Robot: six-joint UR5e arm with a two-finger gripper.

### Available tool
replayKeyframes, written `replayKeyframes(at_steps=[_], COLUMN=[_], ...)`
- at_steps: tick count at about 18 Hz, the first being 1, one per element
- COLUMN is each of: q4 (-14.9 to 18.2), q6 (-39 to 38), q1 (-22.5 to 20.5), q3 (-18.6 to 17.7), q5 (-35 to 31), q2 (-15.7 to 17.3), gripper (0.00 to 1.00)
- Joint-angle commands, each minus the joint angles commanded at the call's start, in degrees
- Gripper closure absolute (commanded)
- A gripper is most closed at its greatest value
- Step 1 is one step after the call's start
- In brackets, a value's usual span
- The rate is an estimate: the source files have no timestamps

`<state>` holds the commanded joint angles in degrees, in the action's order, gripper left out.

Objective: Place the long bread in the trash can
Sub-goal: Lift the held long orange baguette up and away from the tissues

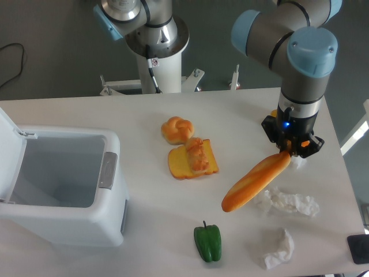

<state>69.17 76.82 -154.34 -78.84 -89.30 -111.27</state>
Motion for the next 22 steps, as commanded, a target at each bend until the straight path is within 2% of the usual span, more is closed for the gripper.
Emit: replayKeyframes(at_steps=[6,9,12,18,22], q4=[-0.09,0.35,3.77,7.81,15.98], q6=[0.00,0.00,-0.17,-2.99,-2.99], q1=[-0.18,-0.70,0.00,3.42,5.70], q3=[0.88,0.44,0.53,0.62,0.79], q5=[0.00,-0.09,0.26,1.67,1.23], q2=[0.52,4.46,8.16,14.32,19.94], gripper=[1.00,1.00,1.00,1.00,1.00])
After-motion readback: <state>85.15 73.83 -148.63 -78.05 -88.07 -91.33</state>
